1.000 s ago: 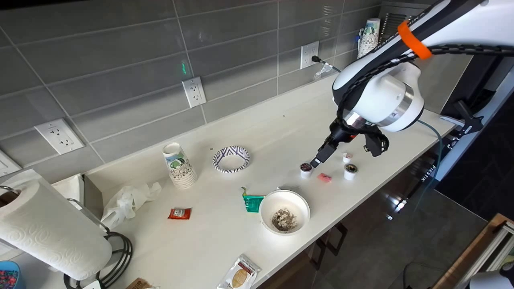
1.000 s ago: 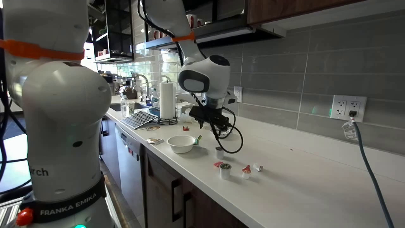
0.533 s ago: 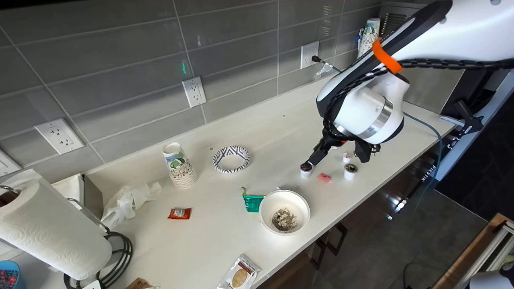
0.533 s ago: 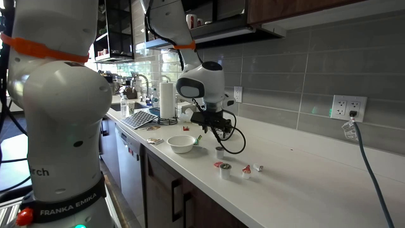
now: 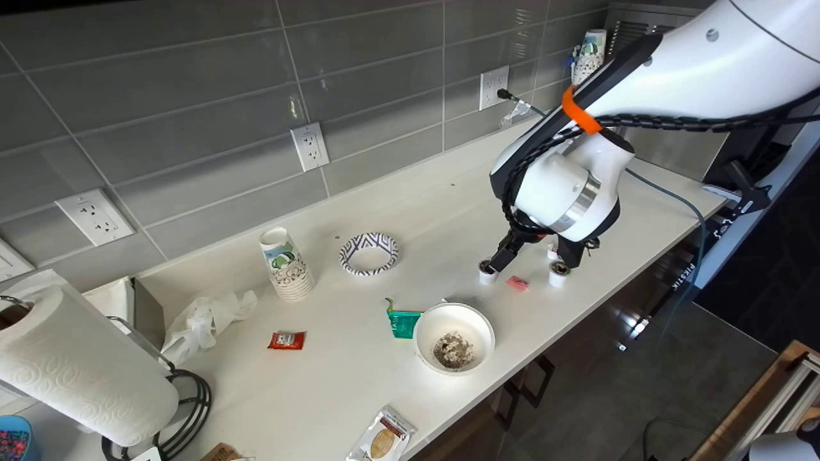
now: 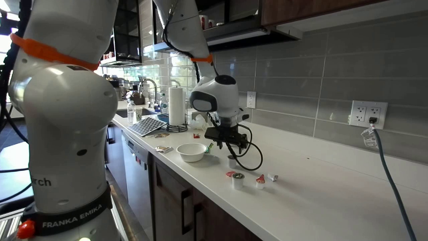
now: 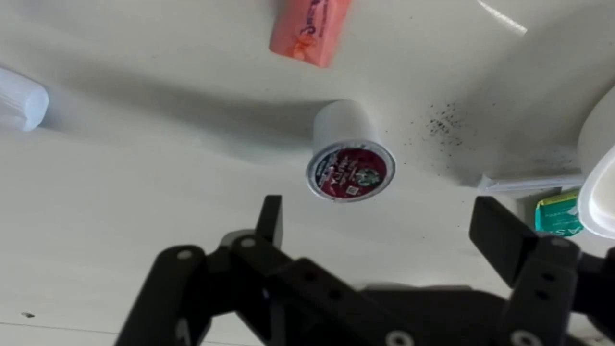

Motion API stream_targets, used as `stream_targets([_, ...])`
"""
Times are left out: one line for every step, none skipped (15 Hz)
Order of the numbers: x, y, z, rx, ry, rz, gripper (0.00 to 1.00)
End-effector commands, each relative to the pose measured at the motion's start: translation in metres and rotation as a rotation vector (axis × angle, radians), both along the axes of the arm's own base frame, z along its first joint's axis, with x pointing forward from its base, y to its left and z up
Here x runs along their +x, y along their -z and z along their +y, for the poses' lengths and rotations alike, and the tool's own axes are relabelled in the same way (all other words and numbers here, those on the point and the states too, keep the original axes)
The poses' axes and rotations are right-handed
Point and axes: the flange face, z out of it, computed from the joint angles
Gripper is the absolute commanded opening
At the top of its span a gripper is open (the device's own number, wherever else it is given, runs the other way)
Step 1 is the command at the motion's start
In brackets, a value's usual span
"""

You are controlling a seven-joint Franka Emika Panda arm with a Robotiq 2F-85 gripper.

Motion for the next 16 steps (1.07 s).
stream_targets([0.006,0.018,0.003,-0.011,0.005,-0.004,1.0])
stream_targets([0.005,0.023,0.002,-0.013,0.0,0.002,1.0])
stream_targets([0.005,0.026,0.001,-0.02,0.0,0.006,1.0])
stream_targets([0.004,0.03,-0.001,-0.021,0.001,0.012,1.0])
stream_targets([0.003,0.034,-0.003,-0.029,0.002,0.017,1.0])
stream_targets([0.003,0.037,-0.004,-0.037,0.003,0.02,1.0])
stream_targets([0.003,0.04,-0.005,-0.038,0.002,0.023,1.0])
stream_targets([0.004,0.042,-0.005,-0.036,0.006,0.021,1.0])
stream_targets([0.006,0.044,-0.005,-0.034,0.011,0.019,1.0])
stream_targets([0.007,0.045,-0.005,-0.03,0.012,0.016,1.0])
stream_targets([0.009,0.046,-0.004,-0.026,0.013,0.014,1.0])
stream_targets([0.011,0.047,-0.003,-0.02,0.01,0.012,1.0])
stream_targets([0.012,0.05,-0.002,-0.019,0.005,0.012,1.0])
stream_targets([0.013,0.051,-0.001,-0.018,0.0,0.011,1.0])
stream_targets([0.014,0.053,0.001,-0.016,-0.005,0.011,1.0])
stream_targets([0.015,0.055,0.001,-0.017,-0.01,0.012,0.99])
